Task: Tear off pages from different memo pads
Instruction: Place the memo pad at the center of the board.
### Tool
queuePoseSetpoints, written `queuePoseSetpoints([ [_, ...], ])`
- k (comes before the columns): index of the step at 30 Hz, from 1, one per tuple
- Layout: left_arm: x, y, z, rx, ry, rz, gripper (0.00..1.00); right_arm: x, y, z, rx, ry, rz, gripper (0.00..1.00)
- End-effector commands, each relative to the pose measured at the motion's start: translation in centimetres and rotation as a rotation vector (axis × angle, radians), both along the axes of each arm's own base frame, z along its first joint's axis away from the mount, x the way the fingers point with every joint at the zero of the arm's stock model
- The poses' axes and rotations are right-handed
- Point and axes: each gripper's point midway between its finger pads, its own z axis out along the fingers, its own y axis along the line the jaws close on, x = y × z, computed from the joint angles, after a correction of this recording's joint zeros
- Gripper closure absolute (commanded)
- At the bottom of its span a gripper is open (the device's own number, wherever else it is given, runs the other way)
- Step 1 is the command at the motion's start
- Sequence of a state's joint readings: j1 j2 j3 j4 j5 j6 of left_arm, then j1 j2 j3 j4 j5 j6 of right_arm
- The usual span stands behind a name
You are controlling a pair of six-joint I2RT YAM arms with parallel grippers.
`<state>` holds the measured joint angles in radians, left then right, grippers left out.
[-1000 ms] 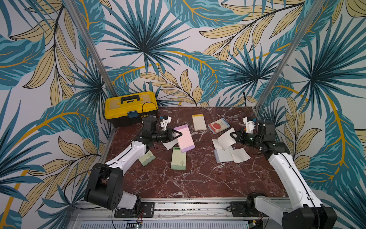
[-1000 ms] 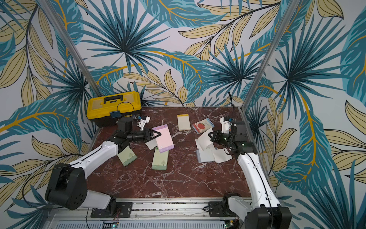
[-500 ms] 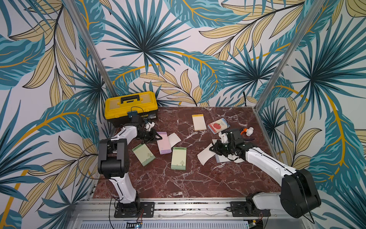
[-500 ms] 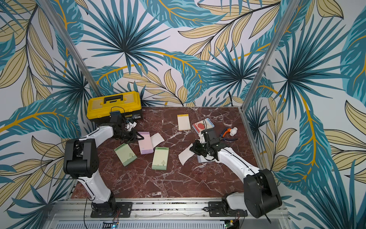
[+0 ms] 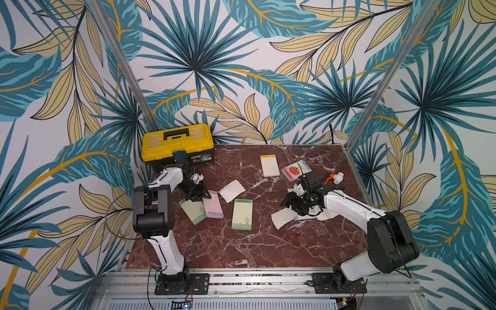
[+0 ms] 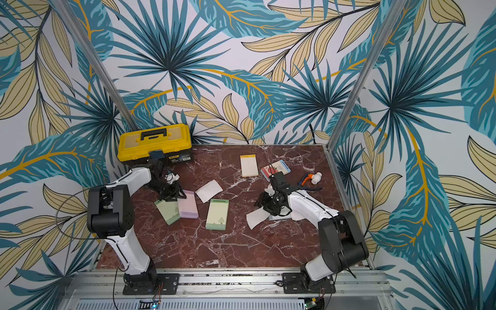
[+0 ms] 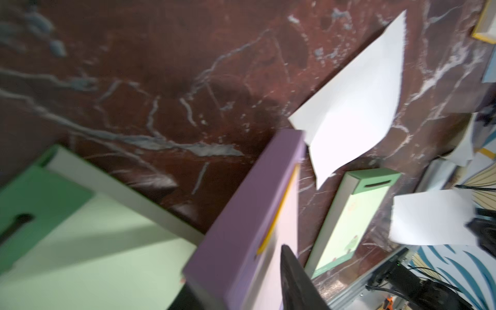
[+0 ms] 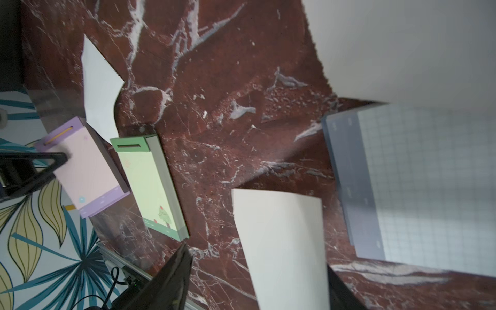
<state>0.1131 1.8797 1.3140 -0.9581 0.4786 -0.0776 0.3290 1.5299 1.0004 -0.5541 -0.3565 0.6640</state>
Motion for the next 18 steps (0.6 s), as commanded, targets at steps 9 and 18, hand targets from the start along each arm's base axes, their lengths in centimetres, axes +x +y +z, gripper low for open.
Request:
queuePoseSetpoints([
  [9, 2.9, -3.1, 11.6, 0.024, -0.391, -0.139, 0.4, 0.7, -4.5, 5.8, -0.105, -0.068, -0.015, 0.14],
  [18, 4.1, -6.0, 15.6, -0.061, -0.459, -0.088, 0.4, 2.7, -2.0, 9.1, 0.168, -0.144, 0.091, 0.16],
])
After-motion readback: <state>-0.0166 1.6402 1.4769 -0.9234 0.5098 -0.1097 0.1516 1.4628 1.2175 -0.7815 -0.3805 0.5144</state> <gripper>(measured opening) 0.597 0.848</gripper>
